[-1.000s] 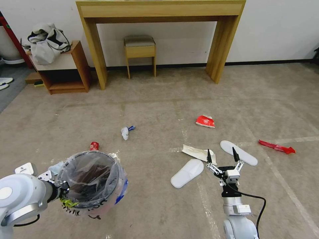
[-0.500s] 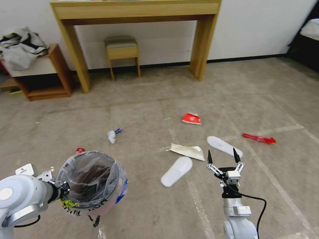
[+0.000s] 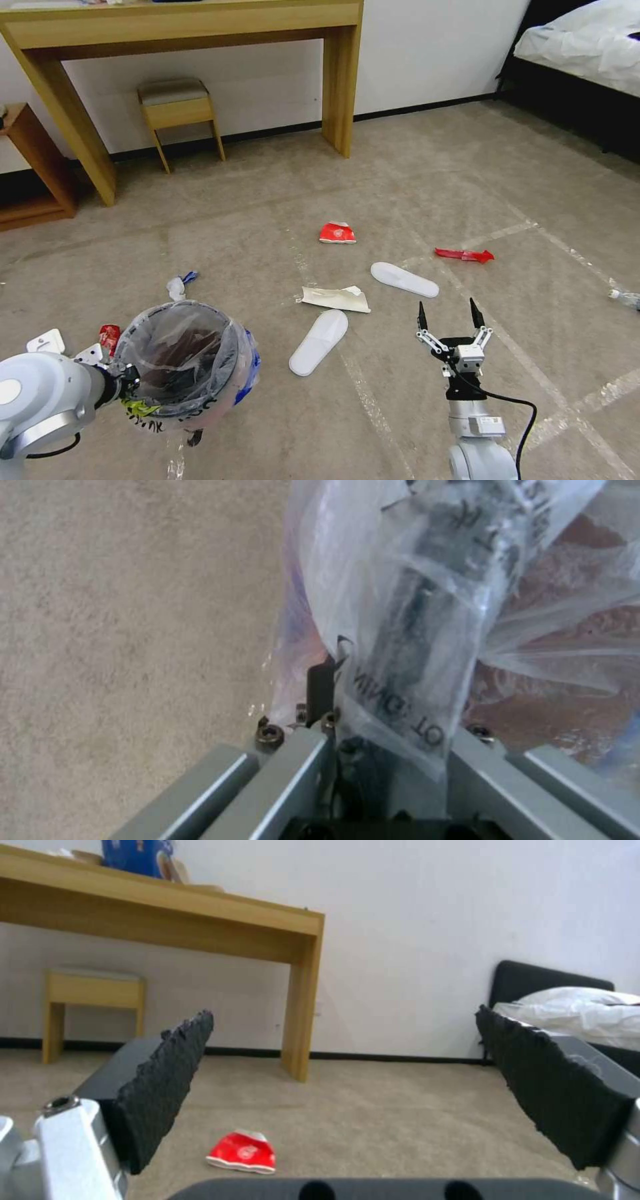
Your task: Pick up the trash bin and place the garbage on the floor into it.
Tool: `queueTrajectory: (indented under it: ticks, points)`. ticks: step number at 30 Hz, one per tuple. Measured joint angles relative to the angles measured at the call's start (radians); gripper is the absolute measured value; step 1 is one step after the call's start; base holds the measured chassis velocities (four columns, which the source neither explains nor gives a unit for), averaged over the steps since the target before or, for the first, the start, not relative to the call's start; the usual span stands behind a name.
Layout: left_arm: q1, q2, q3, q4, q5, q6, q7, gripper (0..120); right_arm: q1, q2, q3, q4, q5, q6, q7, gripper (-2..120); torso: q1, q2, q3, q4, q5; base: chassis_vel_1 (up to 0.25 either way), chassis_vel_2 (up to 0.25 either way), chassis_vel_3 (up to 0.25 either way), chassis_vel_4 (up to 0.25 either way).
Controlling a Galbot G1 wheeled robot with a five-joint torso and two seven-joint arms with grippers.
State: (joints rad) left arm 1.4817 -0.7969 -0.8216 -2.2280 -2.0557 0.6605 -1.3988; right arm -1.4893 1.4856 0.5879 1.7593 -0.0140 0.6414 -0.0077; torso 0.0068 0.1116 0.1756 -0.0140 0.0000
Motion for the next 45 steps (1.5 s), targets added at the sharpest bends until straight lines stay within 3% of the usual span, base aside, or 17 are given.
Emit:
queueTrajectory:
  ticks: [16, 45]
  points:
    - [0.004, 0.003, 0.000, -0.013, -0.005, -0.002, -0.001, 0, -0.003, 0.005, 0.001, 0.000, 0.018, 0.001, -0.018, 100, 0.000, 0.000, 0.000, -0.0001, 0.0000, 0.000, 0.000, 0.000, 0.000]
    - [-0.022, 0.013, 0.000, 0.026, -0.010, -0.020, -0.008, 0, 0.021, -0.007, -0.002, -0.031, 0.016, 0.005, -0.017, 100, 0.000, 0.000, 0.000, -0.0003, -0.0001, -0.094, 0.098, 0.097, -0.097]
